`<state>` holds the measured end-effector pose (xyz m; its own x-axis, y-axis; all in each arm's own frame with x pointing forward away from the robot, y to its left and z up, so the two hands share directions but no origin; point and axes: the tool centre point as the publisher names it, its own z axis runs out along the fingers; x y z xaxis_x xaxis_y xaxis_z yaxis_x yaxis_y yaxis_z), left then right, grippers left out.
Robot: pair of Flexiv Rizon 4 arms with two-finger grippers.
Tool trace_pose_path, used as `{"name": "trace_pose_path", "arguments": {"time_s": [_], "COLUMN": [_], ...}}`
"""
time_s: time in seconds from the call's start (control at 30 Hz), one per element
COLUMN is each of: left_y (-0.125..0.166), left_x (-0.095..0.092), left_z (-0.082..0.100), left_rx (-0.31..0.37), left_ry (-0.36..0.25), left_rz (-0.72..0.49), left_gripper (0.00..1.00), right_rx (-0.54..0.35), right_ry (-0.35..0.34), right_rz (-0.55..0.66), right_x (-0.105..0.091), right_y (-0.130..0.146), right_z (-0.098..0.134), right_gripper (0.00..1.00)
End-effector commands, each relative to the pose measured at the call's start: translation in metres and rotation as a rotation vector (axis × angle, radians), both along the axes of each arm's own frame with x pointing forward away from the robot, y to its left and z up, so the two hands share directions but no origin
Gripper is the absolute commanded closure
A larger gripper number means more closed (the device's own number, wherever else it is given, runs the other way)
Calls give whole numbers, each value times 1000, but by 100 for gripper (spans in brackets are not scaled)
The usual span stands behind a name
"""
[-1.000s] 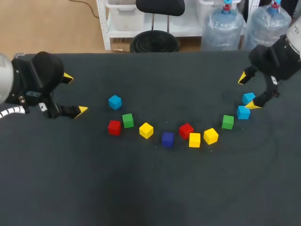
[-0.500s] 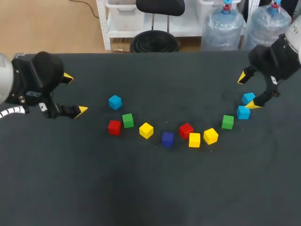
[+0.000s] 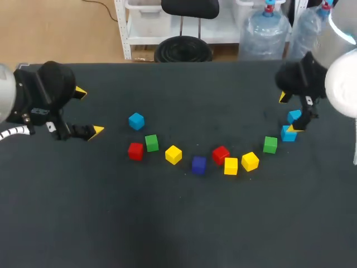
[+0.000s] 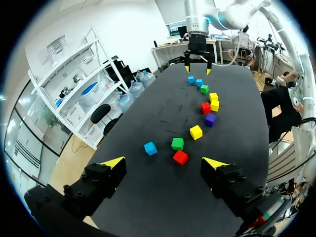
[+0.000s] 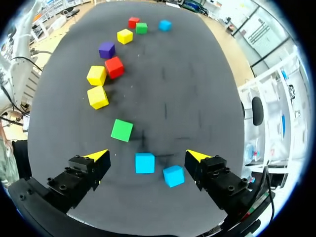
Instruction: Place the blue cubes, place green cubes on the blue cubes, place the yellow cubes on the green cubes, then place the red cubes on the yellow cubes, and place purple cube on the red cubes.
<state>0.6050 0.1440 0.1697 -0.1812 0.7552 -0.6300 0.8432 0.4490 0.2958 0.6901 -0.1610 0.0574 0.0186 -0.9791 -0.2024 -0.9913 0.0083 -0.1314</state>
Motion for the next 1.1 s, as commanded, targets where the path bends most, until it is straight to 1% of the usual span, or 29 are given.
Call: {"name": "trace_pose_path", "arguments": {"time_s": [0.03, 0.23, 0.57, 0.9, 1.1], "left_y": [1, 1, 1, 1, 1], "left_x": [1, 1, 1, 1, 1], "left_z": [0, 0, 0, 0, 0], "left_rx": [0, 0, 0, 0, 0], "left_ry": [1, 1, 1, 1, 1], "left_rz": [-2, -2, -2, -2, -2], "left_gripper": [0, 0, 0, 0, 0], "right_rx": [-9, -11, -41, -71, -74], "right_ry": [-17, 8, 54, 69, 71], "right_rz": [-10, -13, 14, -8, -4], "right_x": [-5, -4, -4, 2, 6], "right_y": [-7, -20, -22, -26, -22], "right_z": [-4, -13, -33, -48, -50], "right_gripper": [0, 0, 0, 0, 0]}}
